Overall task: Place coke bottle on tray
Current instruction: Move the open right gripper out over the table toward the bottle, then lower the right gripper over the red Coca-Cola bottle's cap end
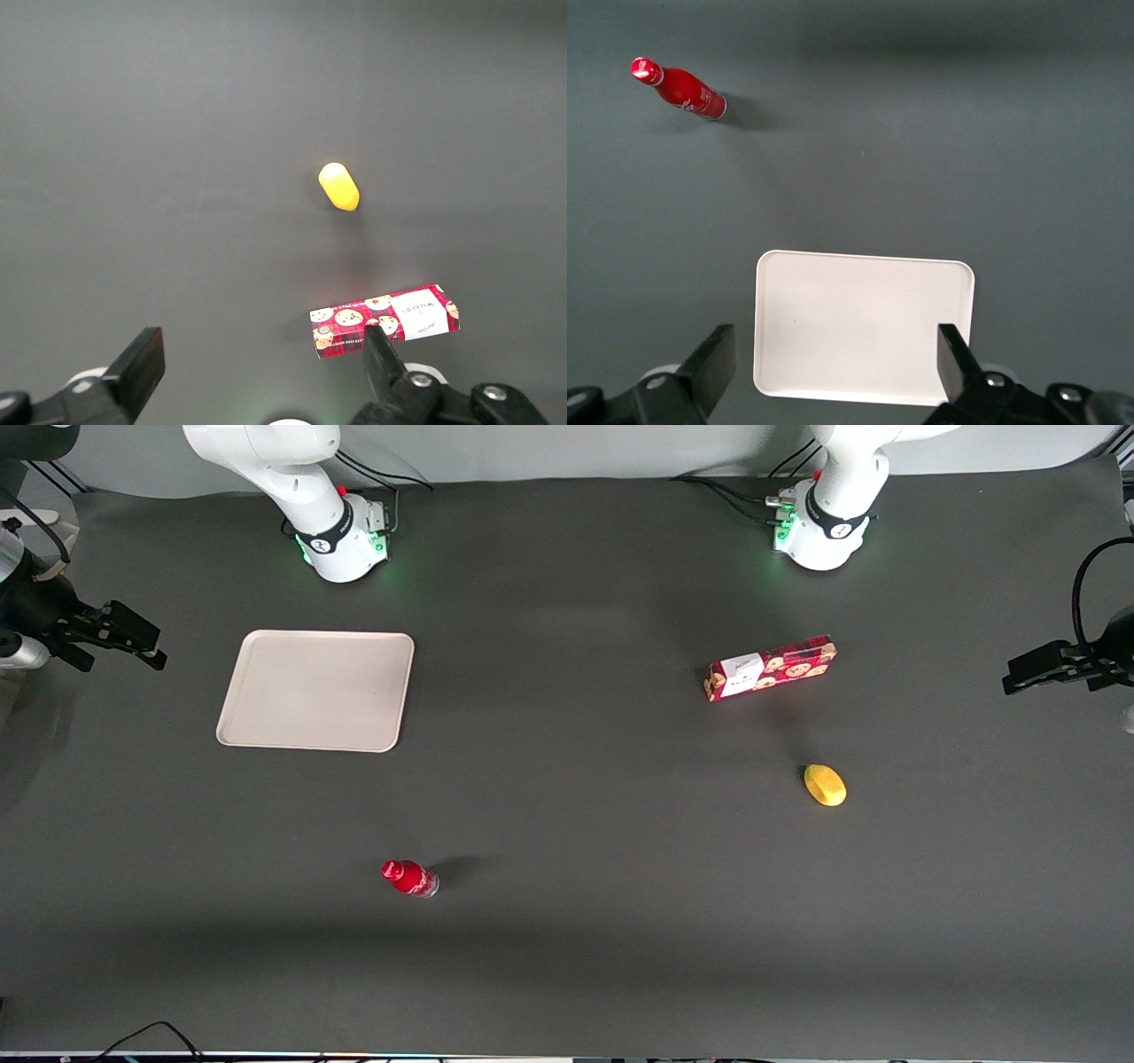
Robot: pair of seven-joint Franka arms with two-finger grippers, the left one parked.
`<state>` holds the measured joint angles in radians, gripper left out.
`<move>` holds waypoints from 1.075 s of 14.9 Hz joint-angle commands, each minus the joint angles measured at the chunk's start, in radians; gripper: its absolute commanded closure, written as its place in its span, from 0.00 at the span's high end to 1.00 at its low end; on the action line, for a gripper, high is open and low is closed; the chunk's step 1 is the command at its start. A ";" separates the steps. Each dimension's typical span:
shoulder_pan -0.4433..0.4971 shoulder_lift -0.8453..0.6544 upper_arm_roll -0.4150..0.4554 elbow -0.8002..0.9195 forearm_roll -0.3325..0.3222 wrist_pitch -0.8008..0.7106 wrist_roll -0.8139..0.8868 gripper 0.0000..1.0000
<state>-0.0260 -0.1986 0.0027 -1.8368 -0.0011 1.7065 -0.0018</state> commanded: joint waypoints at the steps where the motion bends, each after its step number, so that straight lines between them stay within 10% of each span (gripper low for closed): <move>1: 0.018 0.102 0.036 0.137 0.009 -0.018 0.037 1.00; 9: 0.020 0.508 0.245 0.532 -0.028 -0.018 0.175 1.00; 13: 0.046 0.738 0.397 0.700 -0.222 -0.004 0.314 1.00; 16: 0.074 0.847 0.404 0.740 -0.247 0.047 0.316 1.00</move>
<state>0.0232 0.5165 0.3897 -1.2115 -0.2084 1.7295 0.2845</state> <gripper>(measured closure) 0.000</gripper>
